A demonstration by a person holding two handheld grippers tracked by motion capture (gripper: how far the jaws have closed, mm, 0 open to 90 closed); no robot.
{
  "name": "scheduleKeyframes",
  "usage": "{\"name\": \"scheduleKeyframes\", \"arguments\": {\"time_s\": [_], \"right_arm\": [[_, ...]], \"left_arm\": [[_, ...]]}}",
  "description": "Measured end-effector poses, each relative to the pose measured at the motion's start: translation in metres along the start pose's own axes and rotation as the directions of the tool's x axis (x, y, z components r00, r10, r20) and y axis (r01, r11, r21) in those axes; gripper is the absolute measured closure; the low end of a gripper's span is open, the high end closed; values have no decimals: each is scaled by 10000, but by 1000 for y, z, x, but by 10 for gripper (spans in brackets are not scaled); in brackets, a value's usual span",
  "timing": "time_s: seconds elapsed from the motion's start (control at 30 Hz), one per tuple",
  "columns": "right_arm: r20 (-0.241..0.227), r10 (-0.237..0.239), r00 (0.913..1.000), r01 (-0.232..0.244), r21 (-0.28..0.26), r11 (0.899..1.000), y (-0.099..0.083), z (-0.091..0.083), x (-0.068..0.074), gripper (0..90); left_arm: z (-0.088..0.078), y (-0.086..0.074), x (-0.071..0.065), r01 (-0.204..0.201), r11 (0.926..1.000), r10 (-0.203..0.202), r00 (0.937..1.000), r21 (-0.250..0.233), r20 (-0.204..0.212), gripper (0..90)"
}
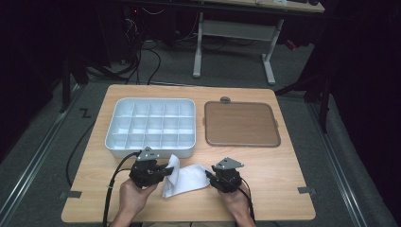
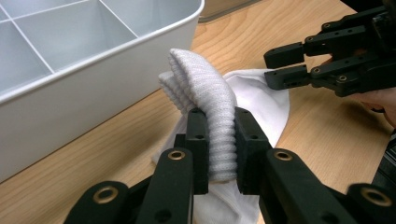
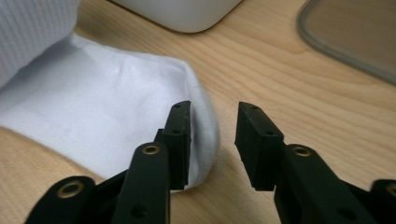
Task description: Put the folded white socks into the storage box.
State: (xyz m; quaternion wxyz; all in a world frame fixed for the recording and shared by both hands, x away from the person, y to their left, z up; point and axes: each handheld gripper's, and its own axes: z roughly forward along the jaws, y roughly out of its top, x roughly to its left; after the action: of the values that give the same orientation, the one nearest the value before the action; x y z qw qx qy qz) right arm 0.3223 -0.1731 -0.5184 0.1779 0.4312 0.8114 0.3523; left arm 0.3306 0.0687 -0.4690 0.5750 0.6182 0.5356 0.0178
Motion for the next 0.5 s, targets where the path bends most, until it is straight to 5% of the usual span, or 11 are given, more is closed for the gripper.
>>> {"name": "scheduleKeyframes", "arguments": {"time_s": [0.17, 0.5], "right_arm": [[-442, 207, 9988, -203, 97, 9997, -3, 1, 1, 840], [-485, 529, 9974, -528, 46, 9986, -6, -2, 13, 847]], "left_arm": [[4, -5, -2, -148, 9997, 147, 9999, 208, 67, 787], [13, -15, -8, -307, 9977, 304, 9995, 603, 54, 787]]}}
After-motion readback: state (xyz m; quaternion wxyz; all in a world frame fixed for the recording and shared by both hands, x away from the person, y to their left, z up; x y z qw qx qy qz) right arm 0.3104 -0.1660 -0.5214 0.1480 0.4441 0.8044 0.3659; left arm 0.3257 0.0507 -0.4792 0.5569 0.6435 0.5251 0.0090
